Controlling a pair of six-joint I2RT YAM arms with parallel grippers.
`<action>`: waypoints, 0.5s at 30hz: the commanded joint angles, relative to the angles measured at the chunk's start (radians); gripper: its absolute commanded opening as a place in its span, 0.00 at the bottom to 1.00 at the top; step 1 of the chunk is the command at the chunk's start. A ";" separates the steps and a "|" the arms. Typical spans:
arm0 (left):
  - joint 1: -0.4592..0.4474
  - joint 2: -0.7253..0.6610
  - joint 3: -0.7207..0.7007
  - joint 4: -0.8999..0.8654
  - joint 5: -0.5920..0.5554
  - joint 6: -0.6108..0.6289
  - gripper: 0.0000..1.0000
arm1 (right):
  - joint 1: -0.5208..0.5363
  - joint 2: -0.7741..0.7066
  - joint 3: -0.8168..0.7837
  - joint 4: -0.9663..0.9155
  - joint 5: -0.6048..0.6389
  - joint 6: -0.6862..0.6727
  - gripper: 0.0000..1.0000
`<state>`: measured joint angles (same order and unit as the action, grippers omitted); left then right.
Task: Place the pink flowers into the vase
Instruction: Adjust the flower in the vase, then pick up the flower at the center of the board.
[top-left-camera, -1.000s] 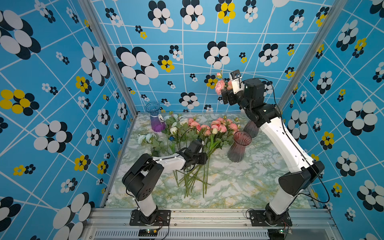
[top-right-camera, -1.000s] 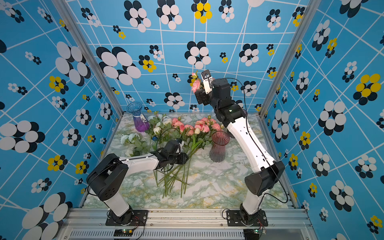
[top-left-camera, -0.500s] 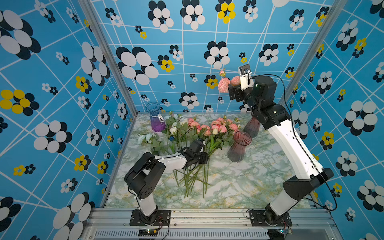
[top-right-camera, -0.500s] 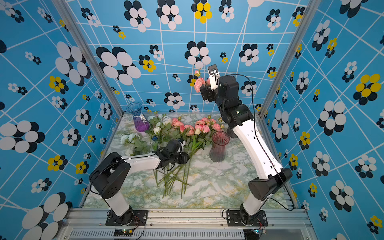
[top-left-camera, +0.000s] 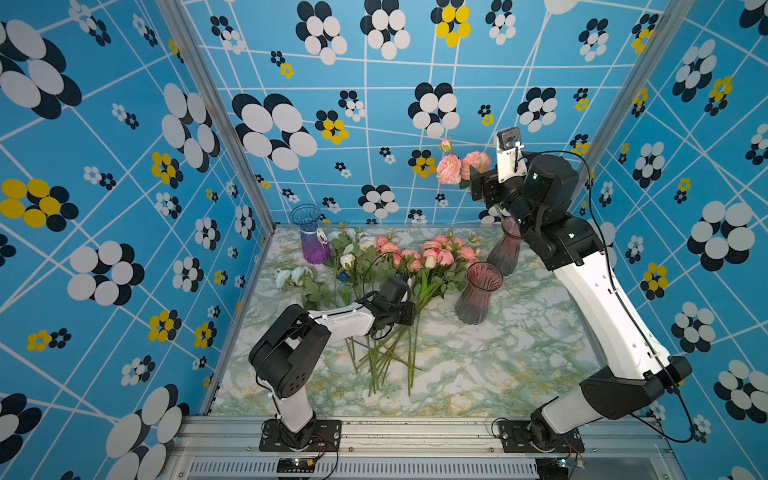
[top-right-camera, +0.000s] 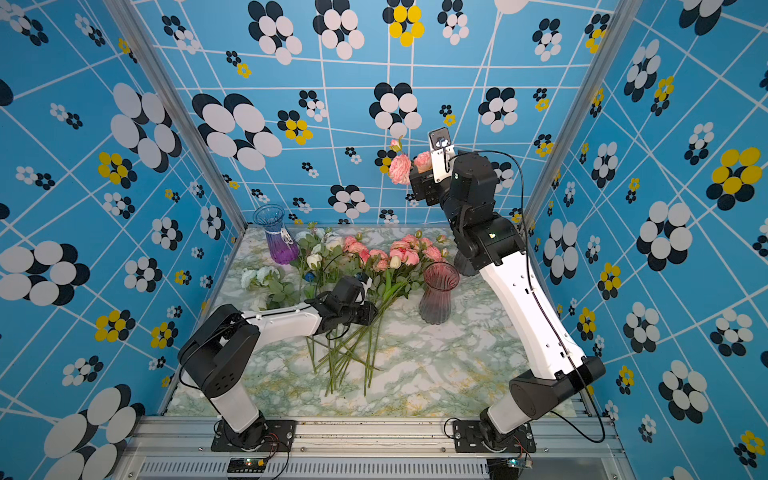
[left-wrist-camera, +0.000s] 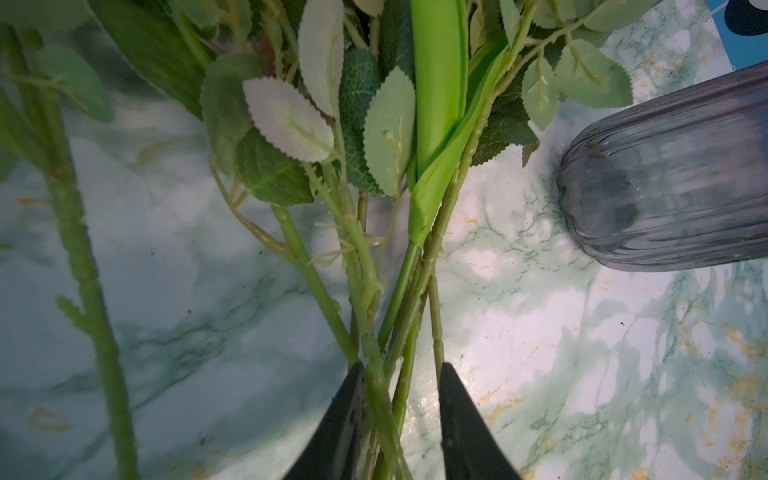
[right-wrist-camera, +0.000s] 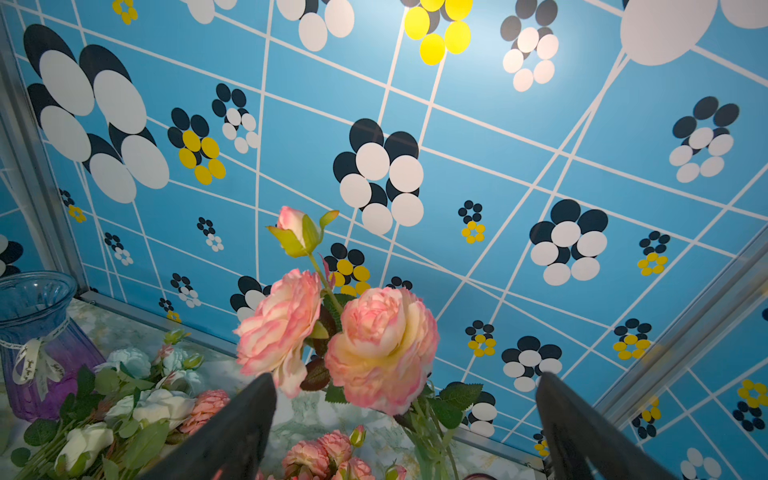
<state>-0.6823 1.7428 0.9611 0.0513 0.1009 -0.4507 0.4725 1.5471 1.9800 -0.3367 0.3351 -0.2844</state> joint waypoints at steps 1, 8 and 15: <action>-0.001 -0.043 0.036 -0.045 -0.044 0.045 0.33 | -0.003 -0.034 -0.021 0.034 0.004 -0.005 0.99; 0.015 -0.002 0.085 -0.060 -0.036 0.050 0.33 | -0.003 -0.076 -0.074 0.027 -0.032 0.051 0.99; 0.030 0.075 0.154 -0.074 -0.034 0.040 0.32 | -0.002 -0.126 -0.157 0.025 -0.044 0.072 0.99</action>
<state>-0.6678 1.7855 1.0855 0.0097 0.0742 -0.4183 0.4725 1.4593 1.8458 -0.3294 0.3069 -0.2409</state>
